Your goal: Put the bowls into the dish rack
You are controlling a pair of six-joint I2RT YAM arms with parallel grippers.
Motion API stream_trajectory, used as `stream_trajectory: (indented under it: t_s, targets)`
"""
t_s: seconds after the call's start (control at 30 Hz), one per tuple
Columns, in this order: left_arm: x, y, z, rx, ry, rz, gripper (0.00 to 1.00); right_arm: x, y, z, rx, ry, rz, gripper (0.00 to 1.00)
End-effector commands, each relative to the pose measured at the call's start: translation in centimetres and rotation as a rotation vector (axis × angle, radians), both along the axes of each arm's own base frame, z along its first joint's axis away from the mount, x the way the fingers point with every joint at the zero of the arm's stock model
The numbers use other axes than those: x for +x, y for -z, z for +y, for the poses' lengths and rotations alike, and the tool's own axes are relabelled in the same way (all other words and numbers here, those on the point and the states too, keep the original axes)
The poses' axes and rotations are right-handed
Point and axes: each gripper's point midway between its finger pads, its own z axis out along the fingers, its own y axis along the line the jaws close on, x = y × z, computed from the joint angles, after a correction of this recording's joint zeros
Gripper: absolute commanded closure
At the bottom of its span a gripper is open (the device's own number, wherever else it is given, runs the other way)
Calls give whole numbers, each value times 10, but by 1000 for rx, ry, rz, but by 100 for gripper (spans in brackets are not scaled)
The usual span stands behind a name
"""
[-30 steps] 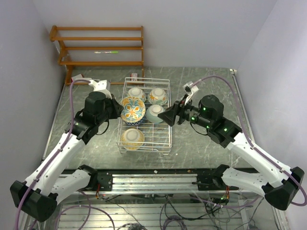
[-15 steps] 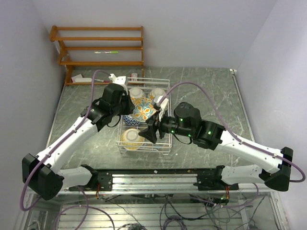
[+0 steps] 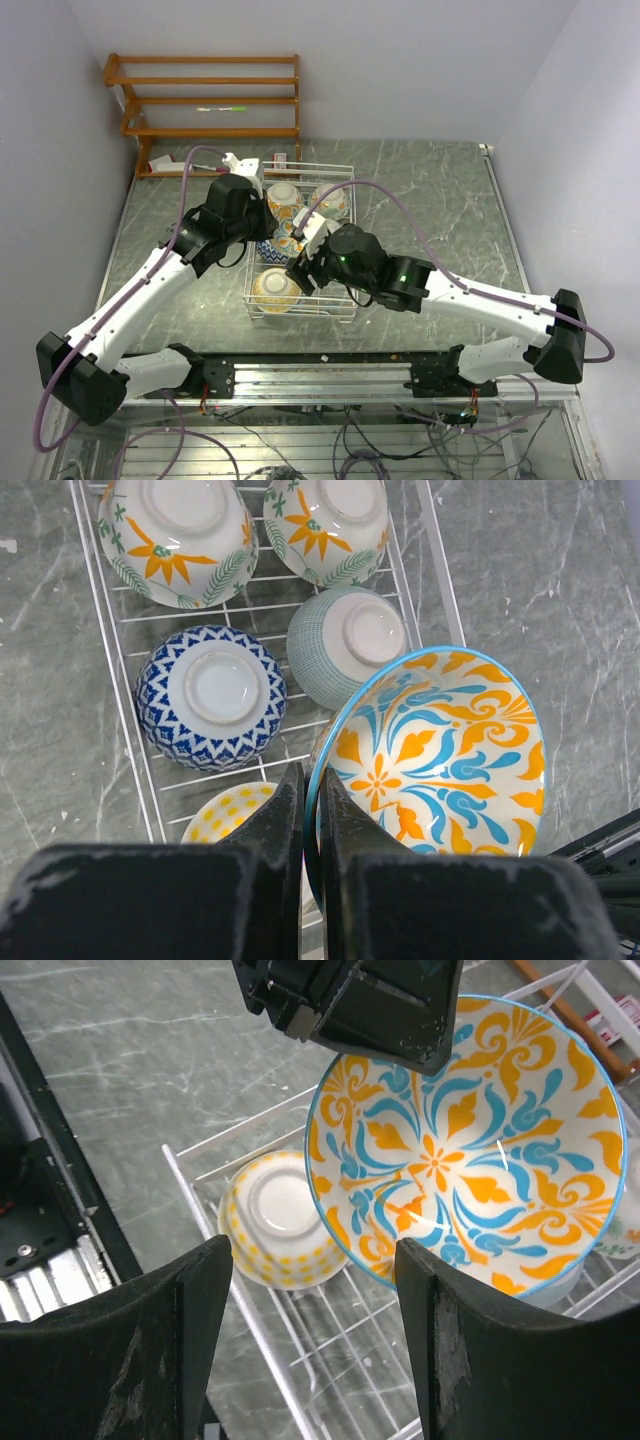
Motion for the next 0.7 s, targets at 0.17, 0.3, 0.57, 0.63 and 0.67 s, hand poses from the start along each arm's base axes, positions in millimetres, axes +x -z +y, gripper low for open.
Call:
stream_trajectory:
  t_s: [0.17,0.3,0.57,0.63,0.67]
  targets:
    - [-7,-41,-10,-74,57,-75,93,16,-8,13,4,19,-131,36]
    - [-9,-39,-11,-76,67,-71,93,20,-3,19,-25,3,-160,38]
    - [-14,-46,-9,-66,85,-74,93,27,3,20,-39,19,-201,46]
    - [-15,-47,-8,-67,85,-78,93,29,1,20,-35,29,-210,59]
    - [-16,-47,-8,-68,86,-78,93,30,1,19,-34,36,-213,69]
